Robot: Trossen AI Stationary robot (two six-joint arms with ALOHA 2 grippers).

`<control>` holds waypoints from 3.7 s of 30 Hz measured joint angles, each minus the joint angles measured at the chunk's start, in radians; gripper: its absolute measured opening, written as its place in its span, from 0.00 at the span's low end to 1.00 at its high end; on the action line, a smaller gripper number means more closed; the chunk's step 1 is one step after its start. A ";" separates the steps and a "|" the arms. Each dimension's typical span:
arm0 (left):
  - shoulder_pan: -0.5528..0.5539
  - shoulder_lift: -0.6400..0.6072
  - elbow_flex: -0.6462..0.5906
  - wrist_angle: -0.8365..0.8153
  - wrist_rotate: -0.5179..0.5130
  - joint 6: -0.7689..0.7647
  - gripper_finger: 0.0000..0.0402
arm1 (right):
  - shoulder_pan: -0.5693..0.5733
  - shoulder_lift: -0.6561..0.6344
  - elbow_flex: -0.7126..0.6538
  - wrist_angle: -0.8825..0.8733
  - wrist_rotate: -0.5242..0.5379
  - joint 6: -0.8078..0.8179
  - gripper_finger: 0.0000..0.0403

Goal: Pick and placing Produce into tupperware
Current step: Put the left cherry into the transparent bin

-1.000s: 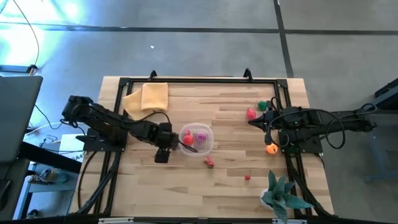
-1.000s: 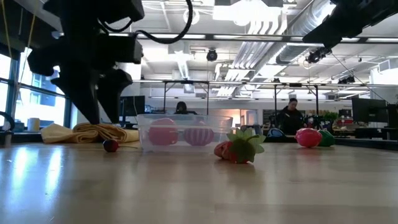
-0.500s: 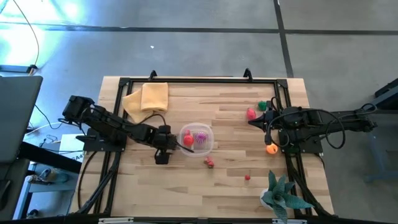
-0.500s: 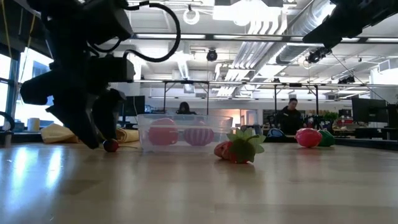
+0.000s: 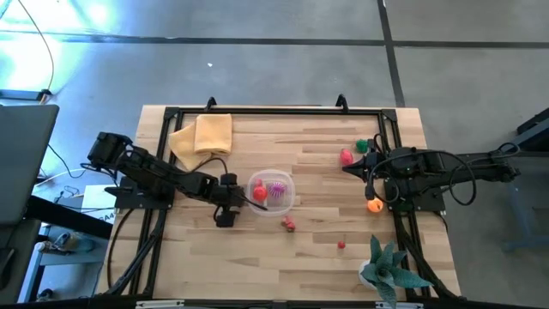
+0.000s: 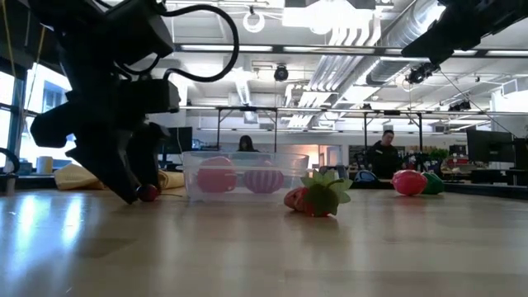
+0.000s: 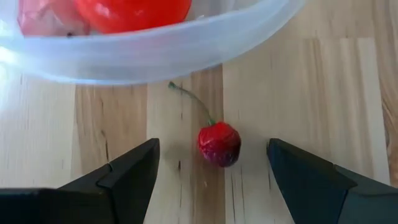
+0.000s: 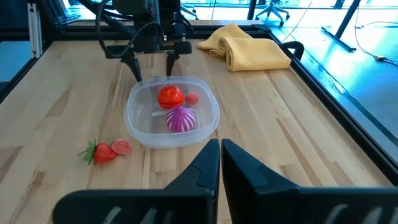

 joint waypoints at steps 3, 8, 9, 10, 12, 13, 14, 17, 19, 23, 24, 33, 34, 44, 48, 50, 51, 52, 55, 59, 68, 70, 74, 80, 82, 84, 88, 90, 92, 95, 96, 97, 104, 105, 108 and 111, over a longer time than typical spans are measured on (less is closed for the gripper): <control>0.000 0.024 0.002 0.030 0.021 0.005 0.73 | 0.000 0.000 0.000 0.000 0.000 0.000 0.02; 0.000 0.038 0.003 0.040 0.032 0.011 0.73 | 0.000 0.000 0.000 0.000 0.000 0.000 0.02; 0.000 0.038 0.003 0.039 0.033 0.011 0.73 | 0.000 0.000 0.000 0.000 0.000 0.000 0.02; 0.000 0.039 0.003 0.039 0.033 0.011 0.73 | 0.000 0.000 0.000 0.000 0.000 0.000 0.02; 0.000 0.039 0.003 0.037 0.034 0.012 0.72 | 0.000 0.000 0.000 0.000 0.000 0.000 0.02; 0.000 0.039 0.003 0.036 0.034 0.012 0.71 | 0.000 0.000 0.000 0.000 0.000 0.000 0.02; 0.000 0.039 0.003 0.036 0.035 0.012 0.70 | 0.000 0.000 0.000 0.000 0.000 0.000 0.02; 0.000 0.040 0.003 0.035 0.037 0.012 0.65 | 0.000 0.000 0.000 0.000 0.000 0.000 0.02; 0.000 0.040 0.003 0.035 0.039 0.014 0.60 | 0.000 0.000 0.000 0.000 0.000 0.000 0.02; -0.001 0.041 0.002 0.034 0.039 0.014 0.52 | 0.000 0.000 0.000 0.000 0.000 0.000 0.02; -0.001 0.041 0.002 0.033 0.039 0.014 0.51 | 0.000 0.000 0.000 0.000 0.000 0.000 0.02; 0.000 0.041 0.002 0.026 0.031 0.021 0.41 | 0.000 0.000 0.000 0.000 0.000 0.000 0.02; 0.000 0.041 0.002 0.026 0.031 0.022 0.40 | 0.000 0.000 0.000 0.000 0.000 0.000 0.02; 0.000 0.041 0.001 0.025 0.023 0.022 0.28 | 0.000 0.000 0.000 0.000 0.000 0.000 0.02; 0.000 0.042 0.001 0.024 0.019 0.022 0.24 | 0.000 0.000 0.000 0.000 0.000 0.000 0.02; 0.000 0.042 0.001 0.024 0.017 0.022 0.22 | 0.000 0.000 0.000 0.000 0.000 0.000 0.02; 0.000 0.042 0.000 0.025 0.015 0.022 0.21 | 0.000 0.000 0.000 0.000 0.000 0.000 0.02; 0.000 0.042 0.000 0.025 0.014 0.022 0.20 | 0.000 0.000 0.000 0.000 0.000 0.000 0.02; 0.000 0.042 0.000 0.026 0.008 0.022 0.19 | 0.000 0.000 0.000 0.000 0.000 0.000 0.02; -0.001 0.042 0.000 0.026 0.002 0.022 0.20 | 0.000 0.000 0.000 0.000 0.000 0.000 0.02; 0.001 -0.018 -0.005 -0.031 -0.056 0.041 0.19 | 0.000 0.000 0.000 0.000 0.000 0.000 0.02; 0.001 -0.048 -0.005 -0.050 -0.067 0.039 0.19 | 0.000 0.000 0.000 0.000 0.000 0.000 0.02; 0.001 -0.103 -0.003 -0.081 -0.087 0.034 0.19 | 0.000 0.000 0.000 0.000 0.000 0.000 0.02; 0.001 -0.168 0.070 -0.213 -0.144 0.057 0.19 | 0.000 0.000 0.000 0.000 0.000 0.000 0.02; 0.000 -0.177 0.114 -0.260 -0.167 0.078 0.19 | 0.000 0.000 0.000 0.000 0.000 0.000 0.02; 0.000 -0.178 0.163 -0.303 -0.186 0.104 0.19 | 0.000 0.000 0.000 0.000 0.000 0.000 0.02; 0.000 -0.167 0.247 -0.335 -0.209 0.166 0.19 | 0.000 0.000 0.000 0.000 0.000 0.000 0.02; 0.000 -0.155 0.280 -0.348 -0.209 0.201 0.19 | 0.000 0.000 0.000 0.000 0.000 0.000 0.02; 0.000 -0.129 0.314 -0.339 -0.208 0.233 0.19 | 0.000 0.000 0.000 0.000 0.000 0.000 0.02; 0.001 -0.074 0.355 -0.345 -0.186 0.275 0.19 | 0.000 0.000 0.000 0.001 0.000 0.000 0.02; 0.001 -0.050 0.368 -0.343 -0.177 0.283 0.19 | 0.000 0.000 0.000 0.000 0.000 0.000 0.02; 0.001 -0.030 0.378 -0.347 -0.160 0.292 0.19 | 0.000 0.000 0.000 0.000 0.000 0.000 0.02; 0.001 0.088 0.461 -0.354 -0.099 0.336 0.19 | 0.000 0.001 0.000 0.000 0.000 0.000 0.02; 0.001 0.098 0.468 -0.375 -0.090 0.342 0.19 | 0.000 0.000 0.000 0.000 0.000 0.000 0.02; 0.001 0.145 0.498 -0.364 -0.069 0.360 0.19 | 0.000 0.001 0.000 -0.002 0.000 0.000 0.02; 0.001 0.189 0.520 -0.363 -0.053 0.370 0.19 | 0.000 0.000 0.000 -0.003 0.000 0.000 0.02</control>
